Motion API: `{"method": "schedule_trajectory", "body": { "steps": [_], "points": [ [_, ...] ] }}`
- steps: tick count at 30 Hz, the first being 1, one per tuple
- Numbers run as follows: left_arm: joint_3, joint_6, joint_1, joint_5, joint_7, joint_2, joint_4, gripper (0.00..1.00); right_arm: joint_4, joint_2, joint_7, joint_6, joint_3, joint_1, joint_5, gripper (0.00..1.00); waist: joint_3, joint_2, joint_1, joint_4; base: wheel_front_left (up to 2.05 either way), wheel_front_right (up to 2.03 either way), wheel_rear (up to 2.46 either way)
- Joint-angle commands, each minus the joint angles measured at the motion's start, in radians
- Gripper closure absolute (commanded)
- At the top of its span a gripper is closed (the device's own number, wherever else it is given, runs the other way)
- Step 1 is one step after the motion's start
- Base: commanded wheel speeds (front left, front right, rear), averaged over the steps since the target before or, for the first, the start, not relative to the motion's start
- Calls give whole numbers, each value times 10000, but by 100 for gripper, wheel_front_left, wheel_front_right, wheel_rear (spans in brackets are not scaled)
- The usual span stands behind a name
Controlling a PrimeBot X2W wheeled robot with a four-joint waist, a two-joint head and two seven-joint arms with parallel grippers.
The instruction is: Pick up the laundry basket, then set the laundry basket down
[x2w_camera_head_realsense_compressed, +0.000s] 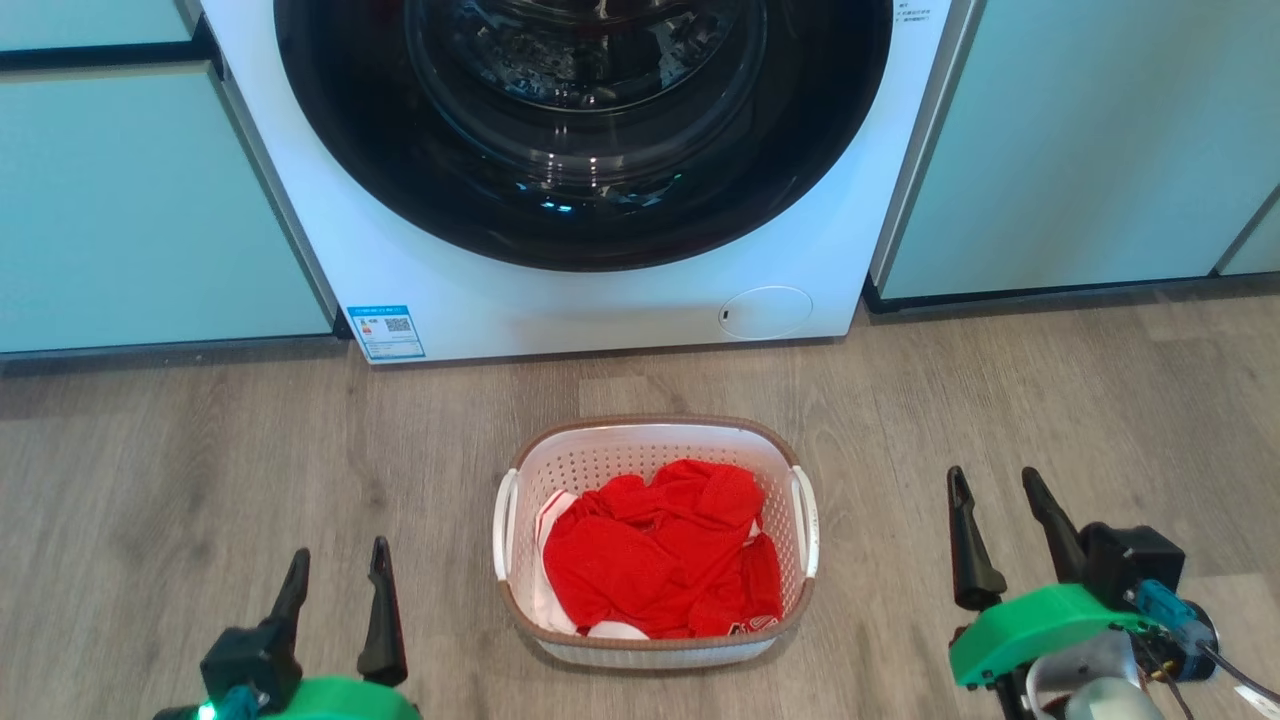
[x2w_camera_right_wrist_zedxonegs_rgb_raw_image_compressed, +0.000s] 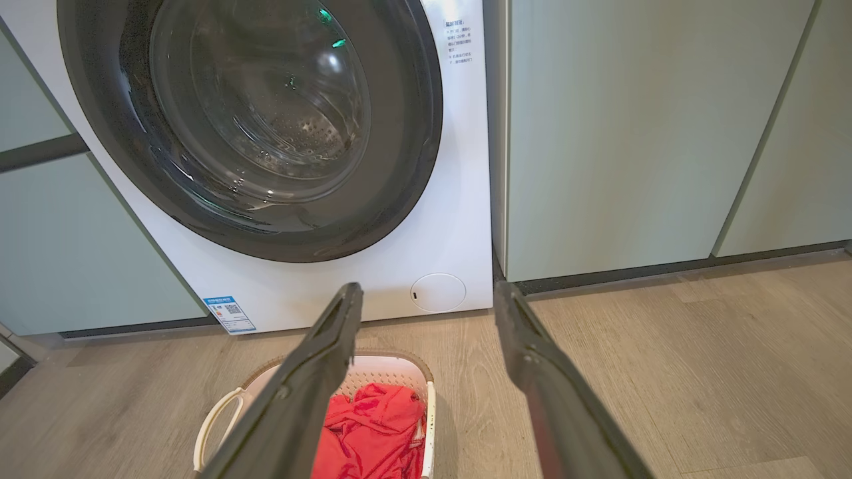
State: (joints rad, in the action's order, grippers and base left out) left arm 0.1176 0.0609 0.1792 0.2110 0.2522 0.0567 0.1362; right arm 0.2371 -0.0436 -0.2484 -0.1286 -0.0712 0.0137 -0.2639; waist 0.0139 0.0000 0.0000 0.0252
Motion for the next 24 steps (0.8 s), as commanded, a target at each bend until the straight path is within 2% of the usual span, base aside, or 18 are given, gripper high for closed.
{"method": "schedule_trajectory", "body": {
  "steps": [1, 3, 4, 9, 24],
  "points": [
    [-389, -16, -449, -117, 95, -63, -388, 0, -395, -66, -133, -21, -204, -263, -20, 0, -1, 0, 0, 4, 0, 0, 0],
    [-395, -47, -464, -96, 95, -63, -468, 0, -407, -66, -133, -21, -195, -269, -28, 0, -2, 0, 0, 7, 0, 0, 0],
    [-12, -6, 0, 2, -2, 0, -137, 100, -37, 0, 0, 0, 11, 0, -10, 100, -1, 0, 0, 7, 0, 0, 0],
    [31, -3, 173, 57, -54, -8, 493, 100, 640, 28, 26, 0, -7, 227, -59, 100, -1, 0, 0, 8, 0, 0, 0],
    [-168, -230, -190, 1804, -422, 48, 574, 100, 566, -65, 372, -3, 108, 59, -1764, 100, -21, 0, 0, -23, 0, 0, 0]
  ]
}}
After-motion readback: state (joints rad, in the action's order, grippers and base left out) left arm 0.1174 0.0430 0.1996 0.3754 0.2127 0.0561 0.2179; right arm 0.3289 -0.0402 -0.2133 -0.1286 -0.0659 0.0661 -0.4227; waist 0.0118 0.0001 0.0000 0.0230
